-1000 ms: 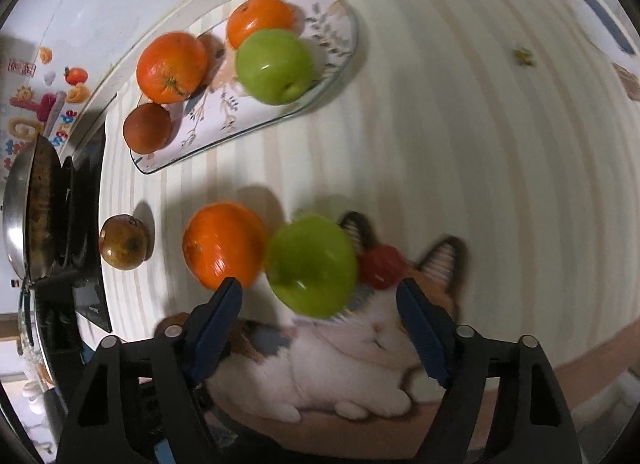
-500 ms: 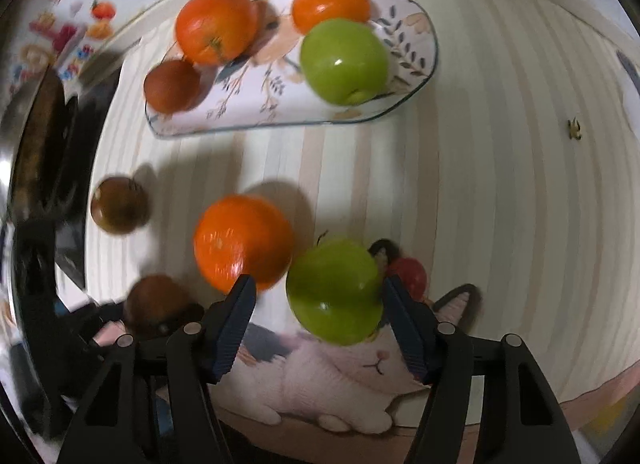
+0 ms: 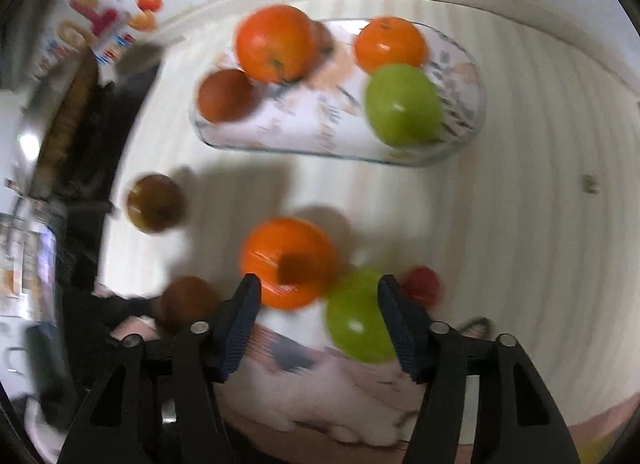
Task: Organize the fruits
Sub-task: 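Grasp the red-brown apple with the left tool while the right tool grasps another tangerine, then set the red-brown apple on the plate with left tool while right tool sets the tangerine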
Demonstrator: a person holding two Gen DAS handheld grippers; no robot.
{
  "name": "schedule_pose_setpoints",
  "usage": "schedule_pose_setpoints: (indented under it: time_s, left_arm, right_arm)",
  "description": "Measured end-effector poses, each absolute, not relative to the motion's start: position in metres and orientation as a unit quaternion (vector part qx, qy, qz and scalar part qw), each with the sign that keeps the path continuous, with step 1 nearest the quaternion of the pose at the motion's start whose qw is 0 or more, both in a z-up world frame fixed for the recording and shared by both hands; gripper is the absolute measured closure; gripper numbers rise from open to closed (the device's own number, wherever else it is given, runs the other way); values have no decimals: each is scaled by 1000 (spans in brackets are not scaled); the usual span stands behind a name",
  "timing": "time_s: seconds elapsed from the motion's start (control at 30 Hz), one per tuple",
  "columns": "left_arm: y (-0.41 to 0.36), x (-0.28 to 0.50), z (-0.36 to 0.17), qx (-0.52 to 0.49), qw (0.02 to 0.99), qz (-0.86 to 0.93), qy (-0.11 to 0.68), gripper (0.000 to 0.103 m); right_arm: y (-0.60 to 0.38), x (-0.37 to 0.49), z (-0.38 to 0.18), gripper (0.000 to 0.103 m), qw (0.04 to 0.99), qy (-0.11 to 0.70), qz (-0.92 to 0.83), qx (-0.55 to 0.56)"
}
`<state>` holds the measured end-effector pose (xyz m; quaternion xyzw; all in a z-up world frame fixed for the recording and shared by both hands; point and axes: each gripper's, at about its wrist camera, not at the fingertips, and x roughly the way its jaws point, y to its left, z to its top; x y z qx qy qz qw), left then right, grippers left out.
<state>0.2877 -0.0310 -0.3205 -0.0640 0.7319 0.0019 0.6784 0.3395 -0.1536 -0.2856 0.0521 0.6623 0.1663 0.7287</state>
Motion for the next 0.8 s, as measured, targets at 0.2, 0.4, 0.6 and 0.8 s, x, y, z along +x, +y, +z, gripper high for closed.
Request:
schedule_pose_setpoints:
  time_s: [0.2,0.4,0.6,0.8]
  left_arm:
    - [-26,289,-322,-65,678,3,732,37]
    - [-21,289,-323,-69,682,6,728,37]
    - [-17,297,-294,-82,700,-4,710,37]
    - [-22,327,-243,-99,731,-32,674,37]
  right_arm:
    - [-115,348,-312,37,708,685,172,-27]
    - [-112,347,-311,38,707,684,177,-33]
    - [-141,354,-302,39,711,682,164,37]
    - [-193,387,-249,39,738,642,155,135]
